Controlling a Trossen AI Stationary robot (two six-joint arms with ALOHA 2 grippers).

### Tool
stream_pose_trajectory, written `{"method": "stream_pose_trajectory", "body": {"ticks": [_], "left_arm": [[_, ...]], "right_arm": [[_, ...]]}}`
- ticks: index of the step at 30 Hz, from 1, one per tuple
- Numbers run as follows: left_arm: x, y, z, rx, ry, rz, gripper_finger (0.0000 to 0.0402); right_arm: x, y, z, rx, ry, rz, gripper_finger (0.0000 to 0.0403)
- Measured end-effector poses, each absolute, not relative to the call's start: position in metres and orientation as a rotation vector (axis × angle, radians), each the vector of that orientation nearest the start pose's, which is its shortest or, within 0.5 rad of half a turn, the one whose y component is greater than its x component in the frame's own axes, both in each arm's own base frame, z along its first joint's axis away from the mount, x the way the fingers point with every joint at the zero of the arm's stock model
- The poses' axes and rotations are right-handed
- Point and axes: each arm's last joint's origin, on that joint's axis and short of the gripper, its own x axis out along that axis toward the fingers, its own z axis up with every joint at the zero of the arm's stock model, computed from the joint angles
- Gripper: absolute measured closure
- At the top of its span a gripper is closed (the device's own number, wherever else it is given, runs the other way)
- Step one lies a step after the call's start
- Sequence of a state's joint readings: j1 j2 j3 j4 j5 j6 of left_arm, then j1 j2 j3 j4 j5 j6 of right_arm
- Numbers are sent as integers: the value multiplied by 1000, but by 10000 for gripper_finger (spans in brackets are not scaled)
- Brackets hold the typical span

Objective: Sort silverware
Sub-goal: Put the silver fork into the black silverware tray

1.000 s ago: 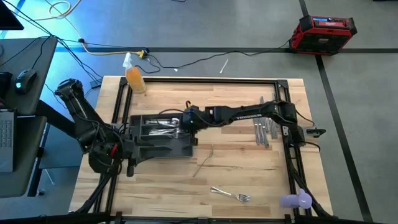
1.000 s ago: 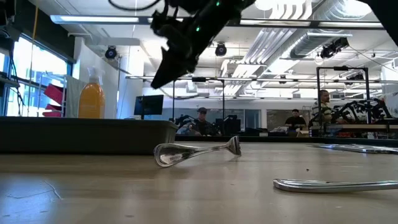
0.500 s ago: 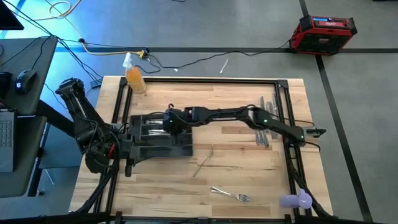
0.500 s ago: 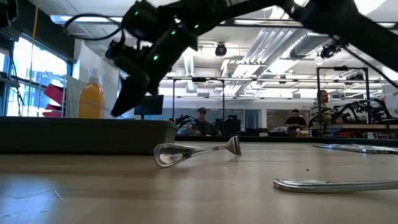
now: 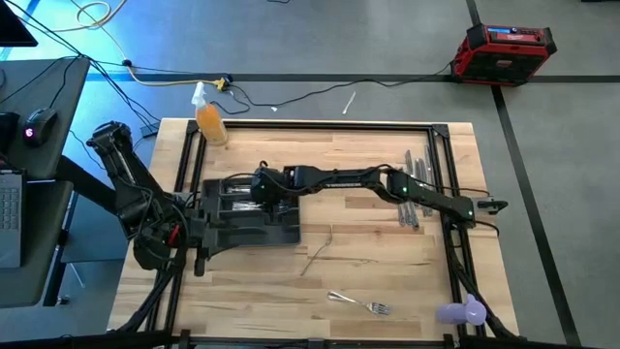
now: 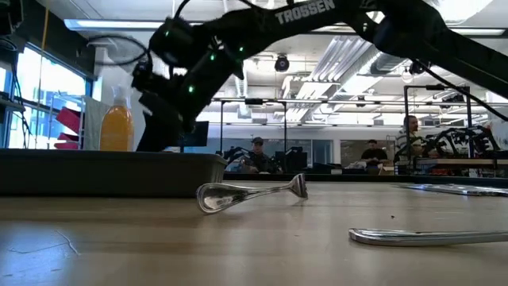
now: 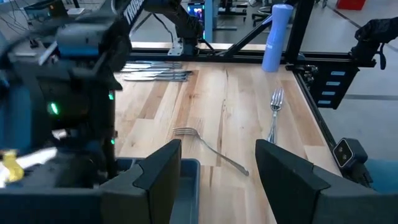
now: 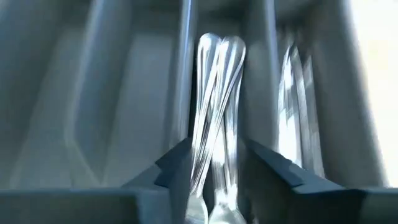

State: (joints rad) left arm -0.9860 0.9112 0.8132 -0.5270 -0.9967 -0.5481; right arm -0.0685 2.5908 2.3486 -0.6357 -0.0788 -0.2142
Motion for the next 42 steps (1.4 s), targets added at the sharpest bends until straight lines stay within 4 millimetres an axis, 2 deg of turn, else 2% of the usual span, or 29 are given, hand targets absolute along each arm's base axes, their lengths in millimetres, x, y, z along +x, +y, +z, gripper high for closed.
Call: {"method": "stream_pose_trajectory", "body": {"ticks": [2, 4, 9, 14, 16, 19, 23, 25, 28, 32, 37, 39, 42], "left_arm": [[116, -134, 299, -21, 327, 91, 216], [115, -135, 299, -29, 327, 79, 216], [109, -140, 299, -51, 328, 41, 216], [103, -145, 299, -56, 323, 10, 216], [102, -146, 299, -54, 319, 9, 216], [101, -147, 298, -60, 319, 5, 216], [101, -147, 298, -61, 319, 6, 216], [101, -147, 298, -60, 319, 6, 216], [101, -148, 297, -56, 320, 7, 216], [101, -148, 297, -53, 322, 7, 216], [102, -148, 297, -29, 321, 6, 216], [102, -148, 297, -26, 321, 6, 216], [102, -148, 297, -9, 321, 5, 216]], "right_arm": [[553, -32, 183, -166, 860, 110, 256], [545, -26, 209, -194, 868, 117, 243], [505, 2, 275, -283, 935, 182, 247], [451, 55, 324, -333, 1065, 314, 275], [432, 81, 337, -320, 1104, 345, 288], [410, 120, 345, -286, 1148, 354, 308], [385, 171, 343, -236, 1220, 319, 330], [374, 193, 335, -214, 1248, 266, 337], [358, 222, 311, -169, 1332, 190, 340], [343, 246, 268, -153, 1377, 32, 341], [332, 259, 214, -98, 1403, 40, 341], [332, 255, 199, -41, 1380, 58, 339], [332, 240, 188, 58, 1360, 61, 325]]}}
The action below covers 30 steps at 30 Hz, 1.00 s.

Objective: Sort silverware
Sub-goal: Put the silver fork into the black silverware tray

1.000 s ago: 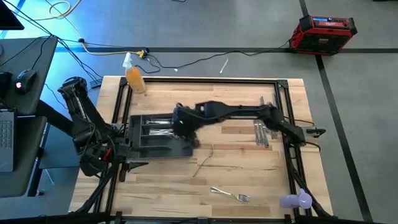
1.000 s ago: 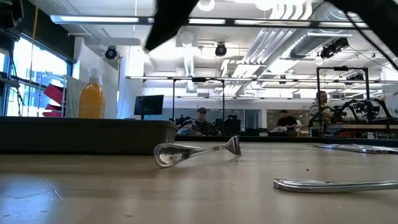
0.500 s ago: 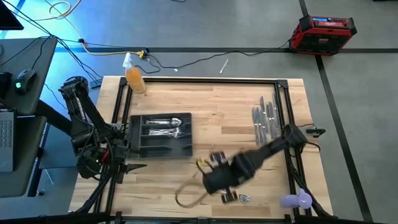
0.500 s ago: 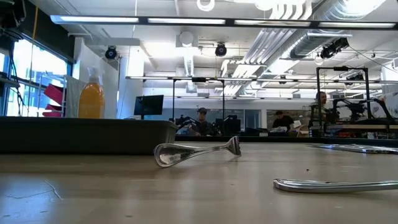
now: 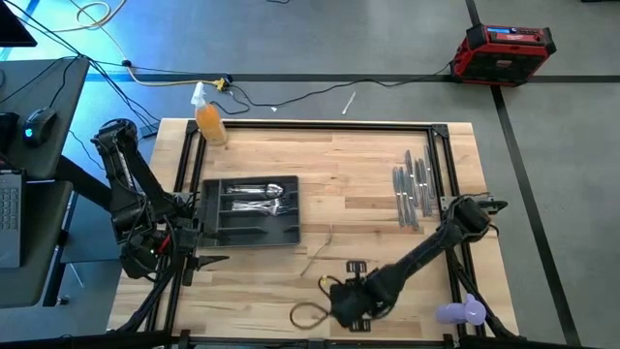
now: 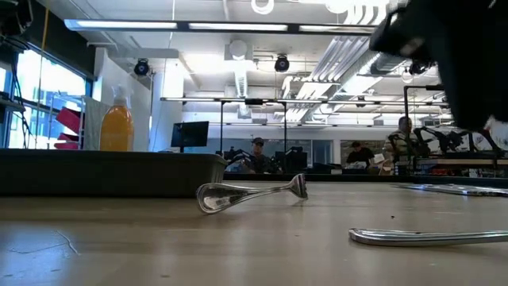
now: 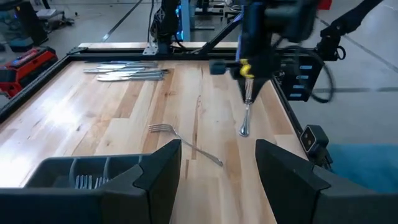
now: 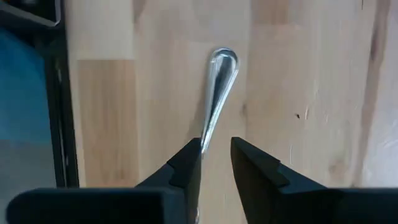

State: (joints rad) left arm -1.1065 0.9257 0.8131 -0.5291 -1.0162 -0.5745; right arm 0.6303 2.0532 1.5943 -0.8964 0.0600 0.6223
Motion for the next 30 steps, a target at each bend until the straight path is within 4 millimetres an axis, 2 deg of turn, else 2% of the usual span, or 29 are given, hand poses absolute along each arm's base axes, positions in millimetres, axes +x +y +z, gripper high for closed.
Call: {"method": "stream_pose_trajectory", "body": {"ticks": [4, 9, 13, 19, 28, 30], "left_arm": [[102, -148, 297, 3, 320, 5, 216], [102, -148, 297, 4, 321, 5, 216], [102, -148, 297, 0, 316, 15, 216], [102, -147, 297, 1, 313, 21, 216], [102, -148, 296, -5, 313, 24, 216], [102, -148, 296, -4, 314, 24, 216]], "right_arm": [[330, 224, 173, 130, 1345, 30, 282], [328, 222, 154, 187, 1361, 62, 214], [323, 225, 145, 211, 1416, 44, 200], [319, 231, 137, 209, 1448, 6, 242], [323, 224, 135, 257, 1472, -29, 382], [325, 221, 135, 263, 1479, -19, 395]]}}
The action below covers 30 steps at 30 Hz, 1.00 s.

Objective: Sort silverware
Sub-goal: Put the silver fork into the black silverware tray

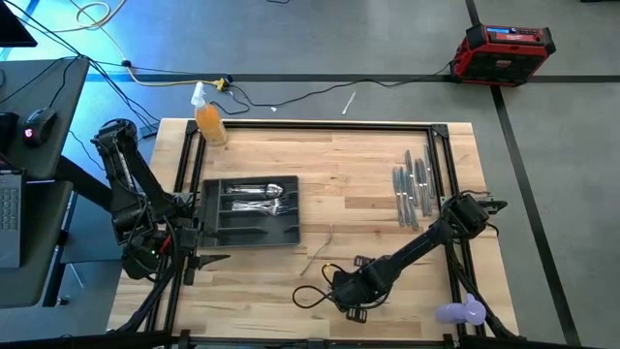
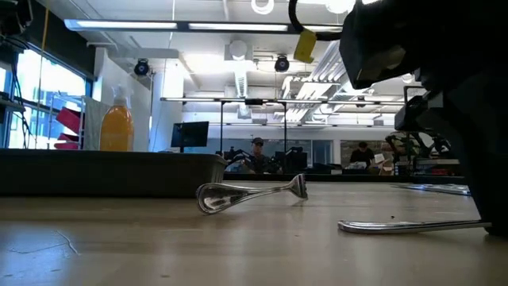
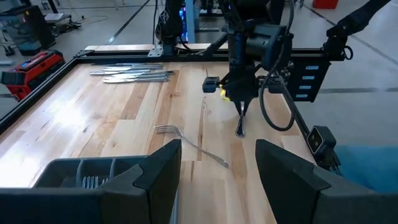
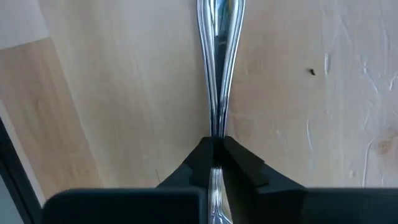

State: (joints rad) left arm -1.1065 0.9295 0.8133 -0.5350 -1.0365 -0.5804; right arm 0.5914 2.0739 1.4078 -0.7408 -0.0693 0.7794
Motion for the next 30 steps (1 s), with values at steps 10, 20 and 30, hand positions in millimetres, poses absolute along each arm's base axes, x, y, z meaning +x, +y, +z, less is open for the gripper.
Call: {"method": "stream_pose_trajectory", "body": {"ticks": [10, 20, 30], "left_arm": [[102, -148, 296, -5, 315, 25, 216], [102, -149, 296, -8, 309, 29, 216], [101, -148, 300, -36, 293, 10, 216]], "right_arm": [[342, 194, 174, 144, 1286, -112, 401], [390, 132, 270, -14, 1028, -101, 402], [459, 9, 251, -32, 868, 17, 403]]}}
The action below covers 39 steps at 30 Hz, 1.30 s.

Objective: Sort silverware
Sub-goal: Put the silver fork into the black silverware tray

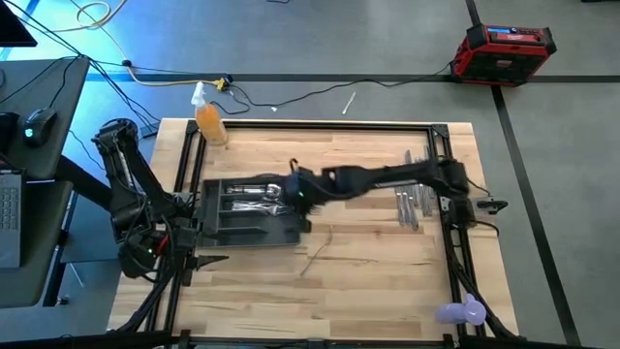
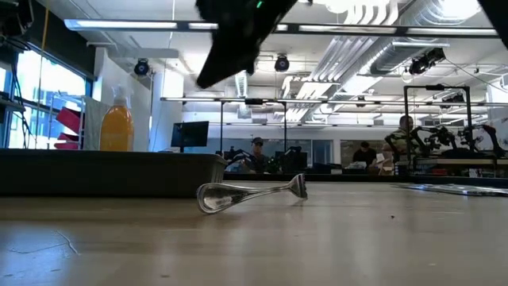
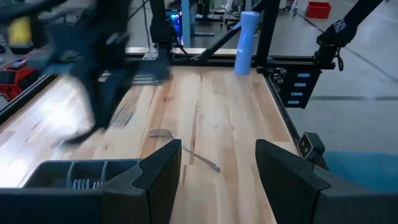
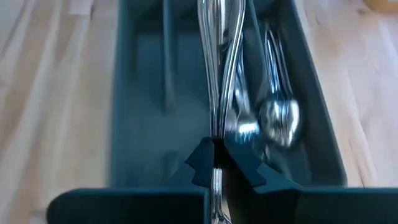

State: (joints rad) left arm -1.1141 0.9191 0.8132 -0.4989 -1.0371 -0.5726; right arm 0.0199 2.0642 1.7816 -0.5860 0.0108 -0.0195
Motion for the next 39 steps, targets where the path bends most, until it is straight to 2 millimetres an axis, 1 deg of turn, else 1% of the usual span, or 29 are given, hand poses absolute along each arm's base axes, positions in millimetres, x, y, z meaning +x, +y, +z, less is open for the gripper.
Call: {"method": "stream_pose_trajectory", "body": {"ticks": [2, 6, 10, 12, 16, 20, 22, 25, 30, 32, 33, 35, 37, 39], "left_arm": [[100, -148, 301, -37, 290, 7, 216], [100, -148, 301, -36, 287, 10, 216], [100, -148, 301, -35, 287, 11, 216], [100, -148, 301, -35, 287, 11, 216], [100, -147, 301, -34, 287, 11, 216], [100, -147, 301, -30, 290, 11, 216], [100, -147, 301, -31, 292, 6, 216], [100, -148, 301, -31, 294, 4, 216], [100, -148, 301, -31, 294, 4, 216], [100, -148, 301, -33, 294, 4, 216], [100, -147, 301, -36, 295, 5, 216], [100, -147, 301, -37, 295, 4, 216], [99, -148, 301, -42, 299, -4, 216], [98, -149, 301, -57, 307, -24, 216]], "right_arm": [[474, -6, 241, -42, 851, 45, 403], [506, -25, 221, -59, 832, 108, 403], [531, -35, 198, -93, 852, 137, 403], [541, -37, 191, -95, 855, 151, 403], [552, -41, 173, -96, 885, 173, 403], [555, -44, 161, -156, 905, 136, 395], [555, -45, 158, -170, 903, 132, 382], [556, -46, 158, -183, 906, 106, 349], [557, -46, 164, -196, 894, 64, 280], [555, -43, 176, -205, 875, 72, 258], [553, -41, 185, -214, 868, 78, 250], [545, -32, 209, -260, 862, 111, 240], [533, -16, 236, -312, 871, 159, 238], [519, 2, 255, -337, 906, 207, 241]]}}
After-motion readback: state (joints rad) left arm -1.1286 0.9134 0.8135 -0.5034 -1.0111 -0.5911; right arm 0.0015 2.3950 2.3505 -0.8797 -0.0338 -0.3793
